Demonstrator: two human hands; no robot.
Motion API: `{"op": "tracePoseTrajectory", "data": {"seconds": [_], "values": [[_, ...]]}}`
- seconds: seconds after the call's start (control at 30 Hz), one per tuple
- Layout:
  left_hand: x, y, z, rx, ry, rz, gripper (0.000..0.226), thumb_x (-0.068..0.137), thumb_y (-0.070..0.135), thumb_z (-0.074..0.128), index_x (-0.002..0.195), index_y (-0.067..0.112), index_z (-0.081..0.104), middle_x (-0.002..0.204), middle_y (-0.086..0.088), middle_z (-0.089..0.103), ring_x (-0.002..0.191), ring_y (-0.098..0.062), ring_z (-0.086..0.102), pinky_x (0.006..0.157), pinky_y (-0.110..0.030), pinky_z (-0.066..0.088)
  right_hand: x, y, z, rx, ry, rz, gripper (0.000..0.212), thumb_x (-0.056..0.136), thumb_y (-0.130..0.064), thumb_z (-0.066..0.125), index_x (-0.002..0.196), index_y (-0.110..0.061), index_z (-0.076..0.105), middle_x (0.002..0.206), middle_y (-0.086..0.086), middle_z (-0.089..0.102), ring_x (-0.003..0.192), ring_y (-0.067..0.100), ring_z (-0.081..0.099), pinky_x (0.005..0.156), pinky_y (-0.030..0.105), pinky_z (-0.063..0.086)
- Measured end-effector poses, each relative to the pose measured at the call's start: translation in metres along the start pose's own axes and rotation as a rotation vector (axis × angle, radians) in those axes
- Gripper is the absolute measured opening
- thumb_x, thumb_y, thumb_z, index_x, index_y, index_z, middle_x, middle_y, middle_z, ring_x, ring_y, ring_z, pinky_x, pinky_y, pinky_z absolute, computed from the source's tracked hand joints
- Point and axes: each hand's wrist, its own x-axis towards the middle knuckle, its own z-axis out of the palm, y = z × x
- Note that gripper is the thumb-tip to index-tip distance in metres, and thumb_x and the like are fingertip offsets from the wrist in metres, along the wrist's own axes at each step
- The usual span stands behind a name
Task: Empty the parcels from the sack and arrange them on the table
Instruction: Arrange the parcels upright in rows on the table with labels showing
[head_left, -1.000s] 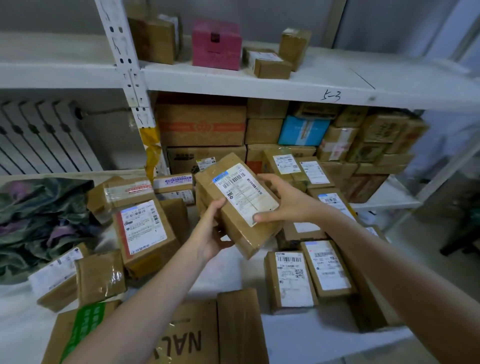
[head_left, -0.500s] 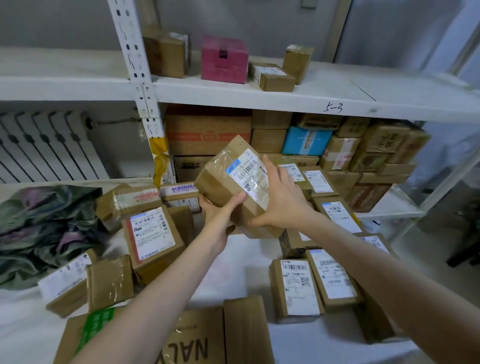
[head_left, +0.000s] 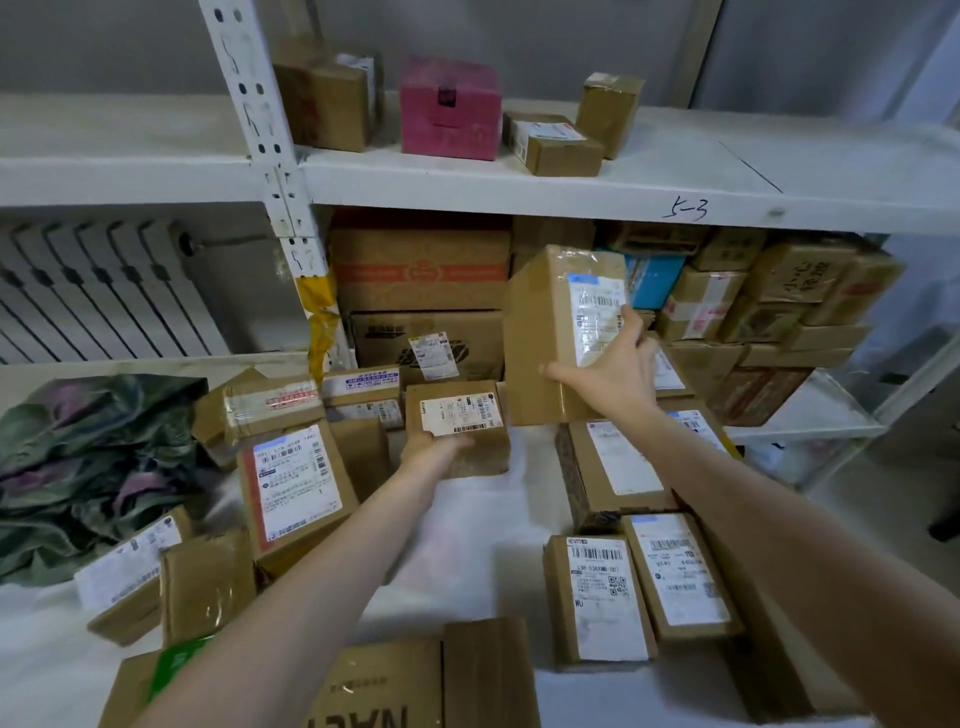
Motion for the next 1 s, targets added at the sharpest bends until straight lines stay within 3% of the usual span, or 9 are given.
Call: {"op": "tracePoseTrajectory", "data": {"seconds": [0.1,0.17,0.23,0.33,0.5,0.67,0.73,0.83,1.0], "values": [[0.02,0.005,0.002,0.57,0.072,0.121,0.065,0.078,0.023,0.075,0.136,0.02,0.044,0.147,-0.01,0.038,0.134,-0.032,0.038,0.11,-0.039,0.036,0.022,-0.001,0.014,-0.015,-0.046,0.037,0.123,0.056,-0.052,0.084,0.147,-0.029,0.005,0.14,0.013,0.024,0.132,0.035,0.031,0.104,0.05,0.036],[0.034,0.009,0.01,0.951,0.076,0.161,0.073,0.079,0.028,0.073,0.14,0.02,0.034,0.149,-0.012,0.026,0.138,-0.035,0.028,0.111,-0.043,0.031,0.04,0.001,0.025,-0.043,-0.085,0.055,0.123,0.057,-0.054,0.083,0.147,-0.029,0.004,0.14,0.013,0.024,0.132,0.035,0.031,0.103,0.05,0.036],[0.048,0.011,0.019,1.131,0.042,0.136,0.077,0.078,0.03,0.074,0.141,0.023,0.03,0.147,-0.012,0.025,0.138,-0.034,0.026,0.111,-0.046,0.03,0.056,0.003,0.034,-0.058,-0.119,0.057,0.121,0.058,-0.055,0.082,0.147,-0.028,0.005,0.142,0.013,0.023,0.132,0.035,0.03,0.102,0.049,0.036],[0.08,0.019,0.029,1.168,0.054,0.089,0.083,0.073,0.029,0.077,0.141,0.022,0.029,0.147,-0.011,0.023,0.139,-0.034,0.023,0.111,-0.049,0.03,0.09,0.003,0.042,-0.015,-0.147,0.045,0.12,0.058,-0.055,0.082,0.147,-0.028,0.007,0.143,0.014,0.024,0.133,0.035,0.031,0.103,0.049,0.036],[0.133,0.036,0.041,1.255,0.065,0.257,0.081,0.076,0.025,0.069,0.145,0.019,0.027,0.149,-0.007,0.026,0.14,-0.032,0.024,0.116,-0.048,0.026,0.127,0.017,0.052,0.089,-0.224,0.049,0.119,0.059,-0.051,0.084,0.148,-0.025,0.011,0.144,0.013,0.025,0.134,0.034,0.032,0.105,0.047,0.034],[0.181,0.058,0.041,1.491,-0.126,0.075,0.131,0.062,0.063,0.076,0.154,0.024,-0.009,0.159,-0.007,0.012,0.146,-0.032,0.009,0.114,-0.054,0.016,0.149,0.029,0.052,0.215,-0.259,0.049,0.116,0.061,-0.045,0.086,0.149,-0.025,0.012,0.143,0.01,0.026,0.133,0.031,0.033,0.107,0.044,0.032],[0.185,0.061,0.05,1.608,-0.158,0.071,0.135,0.055,0.071,0.076,0.154,0.022,-0.002,0.155,-0.01,0.018,0.143,-0.033,0.014,0.113,-0.055,0.018,0.157,0.038,0.048,0.247,-0.244,0.057,0.115,0.063,-0.043,0.086,0.149,-0.024,0.012,0.144,0.009,0.026,0.135,0.029,0.031,0.108,0.042,0.03],[0.182,0.058,0.068,1.702,-0.143,0.056,0.124,0.049,0.073,0.078,0.146,0.014,0.027,0.146,-0.012,0.031,0.137,-0.032,0.026,0.112,-0.051,0.026,0.165,0.051,0.047,0.278,-0.236,0.076,0.114,0.064,-0.042,0.085,0.15,-0.023,0.012,0.146,0.01,0.026,0.136,0.028,0.03,0.109,0.041,0.029],[0.179,0.057,0.056,1.349,-0.181,-0.084,0.11,0.051,0.053,0.089,0.138,0.008,0.04,0.132,-0.007,0.052,0.115,-0.021,0.053,0.087,-0.031,0.049,0.166,0.053,0.056,0.26,-0.258,0.081,0.115,0.063,-0.043,0.085,0.15,-0.021,0.012,0.145,0.011,0.024,0.136,0.03,0.029,0.109,0.042,0.029]]}}
